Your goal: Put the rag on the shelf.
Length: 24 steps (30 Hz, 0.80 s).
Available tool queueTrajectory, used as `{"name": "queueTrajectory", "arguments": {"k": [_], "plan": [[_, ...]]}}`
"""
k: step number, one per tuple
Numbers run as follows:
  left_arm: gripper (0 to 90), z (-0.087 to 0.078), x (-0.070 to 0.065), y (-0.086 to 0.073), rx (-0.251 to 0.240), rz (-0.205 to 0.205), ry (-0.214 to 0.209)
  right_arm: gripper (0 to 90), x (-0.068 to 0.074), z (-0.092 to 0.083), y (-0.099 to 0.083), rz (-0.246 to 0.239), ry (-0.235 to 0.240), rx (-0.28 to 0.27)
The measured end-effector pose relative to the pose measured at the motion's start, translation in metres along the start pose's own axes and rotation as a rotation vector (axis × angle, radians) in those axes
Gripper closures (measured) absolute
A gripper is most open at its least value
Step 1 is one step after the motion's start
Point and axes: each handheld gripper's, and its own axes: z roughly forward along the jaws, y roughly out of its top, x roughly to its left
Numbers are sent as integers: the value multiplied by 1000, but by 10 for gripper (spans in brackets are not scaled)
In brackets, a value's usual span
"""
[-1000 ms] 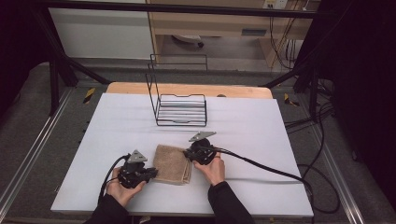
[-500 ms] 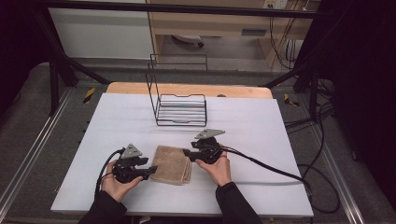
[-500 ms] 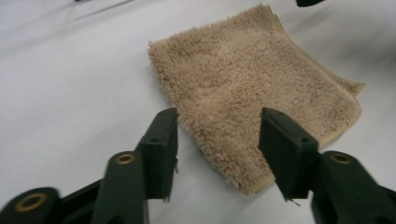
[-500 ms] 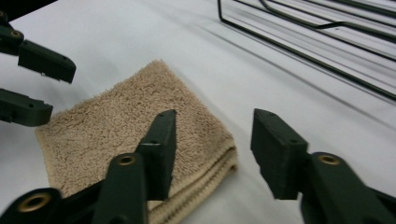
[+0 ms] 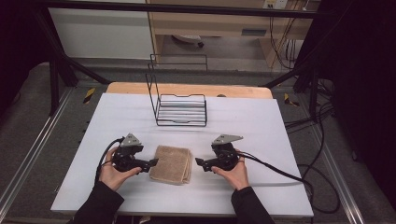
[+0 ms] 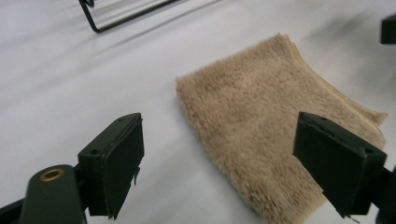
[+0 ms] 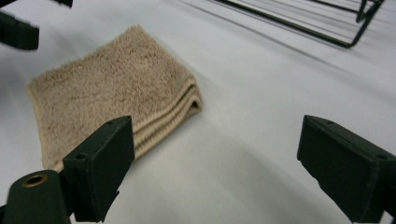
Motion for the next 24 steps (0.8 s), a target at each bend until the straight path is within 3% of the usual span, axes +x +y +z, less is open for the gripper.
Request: {"name": "queueTrajectory", "arguments": {"k": [9,15,18,22,24], "plan": [[149,26,9,19,13,-4,12,44,-4,-13,-16,11,5,18],[336,41,18,19,19,-59,8,37,-6,-17,-22,24,-5,25],[416,46,20,17,36,-65,24,37,-6,-18,-21,26,-6,19],[506,52,22,15,30,-95,8,38,-6,-19,-20,38,-3,11],[551,55,21,14,40,-91,13,38,-6,-19,-20,41,-2,10]]}}
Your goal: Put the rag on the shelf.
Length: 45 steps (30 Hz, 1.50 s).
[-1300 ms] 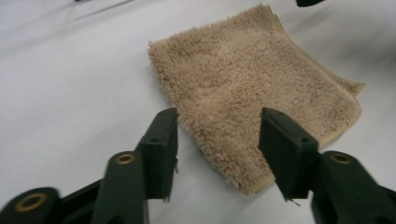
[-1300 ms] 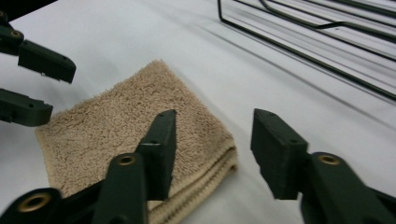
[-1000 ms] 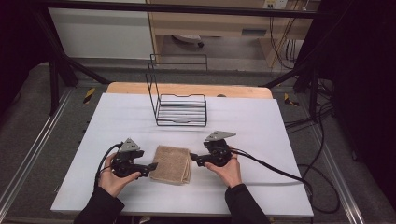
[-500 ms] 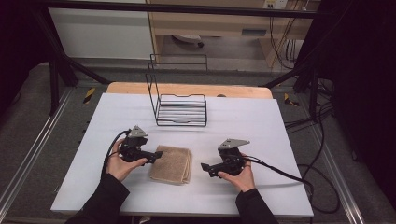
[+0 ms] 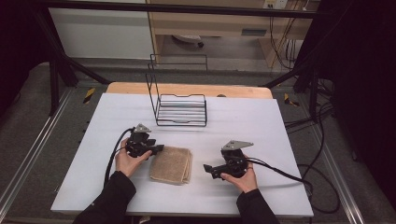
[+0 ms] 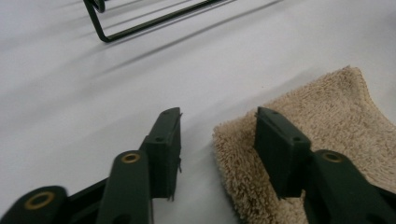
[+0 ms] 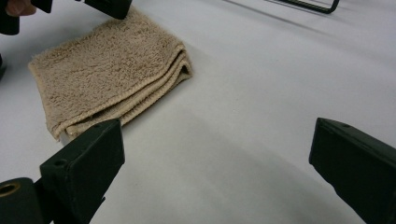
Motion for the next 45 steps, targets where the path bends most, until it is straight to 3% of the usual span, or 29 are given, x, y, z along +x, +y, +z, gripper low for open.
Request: {"name": "queueTrajectory", "arguments": {"k": [12,21,25,29,34,39,42,45], "plan": [[754,5,-3,-2,54,-3,-38,38,0,0,1,14,5,-5],[816,6,-5,-2,59,-4,-36,30,0,3,6,51,1,-36],[816,7,-5,-5,40,1,-37,20,3,7,13,39,-23,-36],[815,7,-3,-6,32,0,-50,15,10,19,24,30,-28,-31],[814,7,-5,-8,21,23,-37,26,19,35,38,29,-33,-36],[814,7,-5,-8,19,30,-36,82,24,55,49,54,-49,-16],[814,7,-6,-8,19,43,-30,135,24,65,52,39,-65,4],[813,7,-6,-8,17,42,-33,217,23,74,51,57,-74,16]]}}
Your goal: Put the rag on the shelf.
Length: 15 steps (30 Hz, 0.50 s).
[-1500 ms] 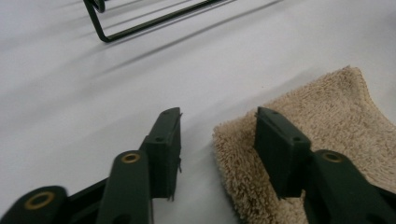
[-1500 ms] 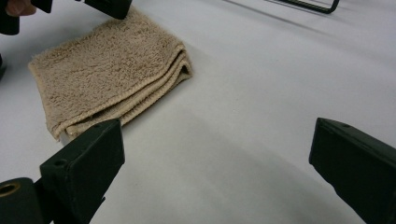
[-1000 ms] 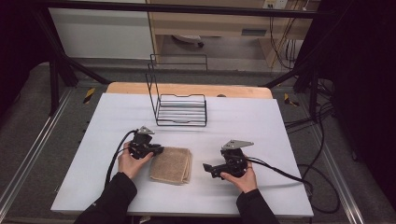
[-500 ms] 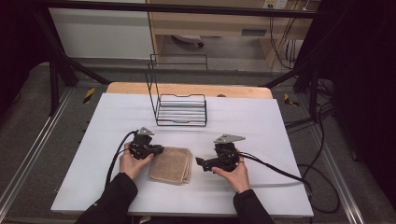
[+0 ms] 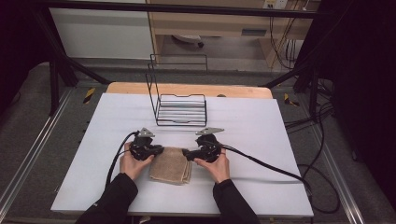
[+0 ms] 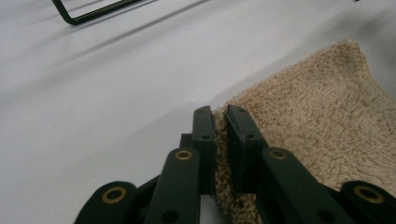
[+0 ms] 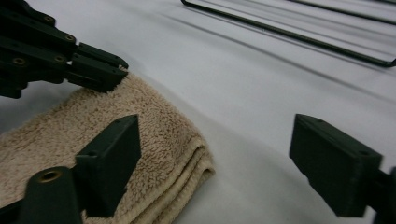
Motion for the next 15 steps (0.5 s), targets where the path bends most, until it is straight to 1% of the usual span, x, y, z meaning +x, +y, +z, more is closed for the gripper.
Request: {"name": "queueTrajectory", "arguments": {"k": [2,4,8,10,15], "plan": [[813,0,0,0,0,-1,-3,270,0,4,-2,11,-8,7],[813,0,0,0,-1,0,-3,342,0,7,-3,7,-5,8],[811,0,0,0,-1,9,-1,464,1,11,-6,16,4,28],[810,0,0,0,-1,11,-1,511,1,11,-7,20,15,34],[807,0,0,0,-2,24,7,615,2,13,-8,48,33,45]]}}
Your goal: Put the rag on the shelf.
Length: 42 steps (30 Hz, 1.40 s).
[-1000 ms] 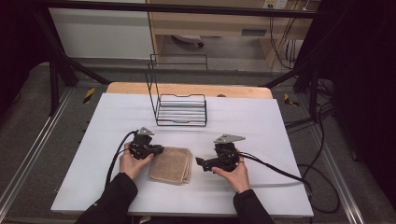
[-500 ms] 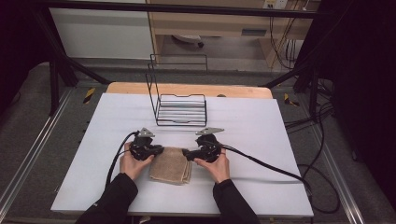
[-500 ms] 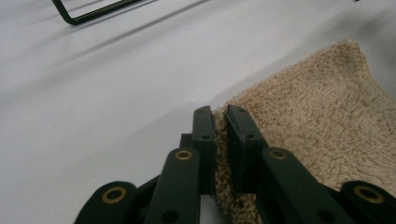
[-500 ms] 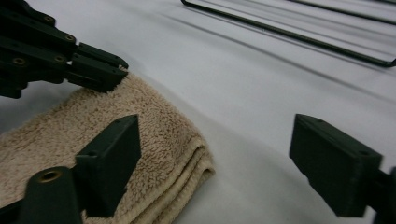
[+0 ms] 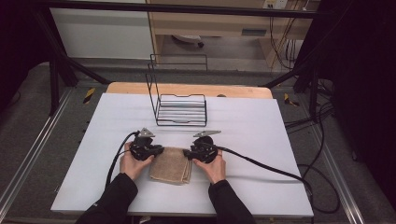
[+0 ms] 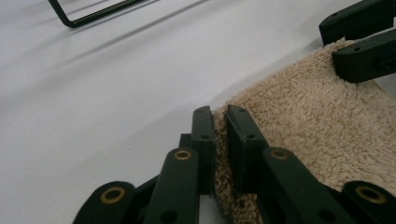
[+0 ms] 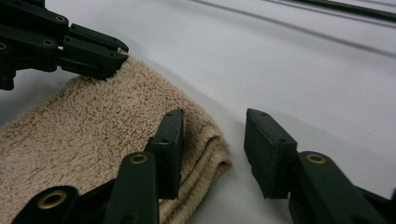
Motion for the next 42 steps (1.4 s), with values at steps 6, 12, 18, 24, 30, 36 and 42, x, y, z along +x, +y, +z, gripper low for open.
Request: {"name": "queueTrajectory", "arguments": {"k": [6,12,18,24,30,36,42], "plan": [[806,0,0,0,-1,5,-5,747,1,2,-1,42,32,15],[808,0,1,0,-2,-1,-11,821,1,2,-1,65,58,25],[836,-1,3,0,-5,-38,-24,839,2,0,0,68,62,20],[844,-8,2,2,-37,-41,-26,841,3,-6,3,60,71,-1],[844,-21,-1,4,-77,-27,-30,843,7,-18,6,36,99,-51],[844,-34,-3,5,-118,-19,-34,843,9,-26,8,14,116,-92],[845,-43,-8,7,-145,1,-26,844,12,-34,10,-15,120,-125]]}}
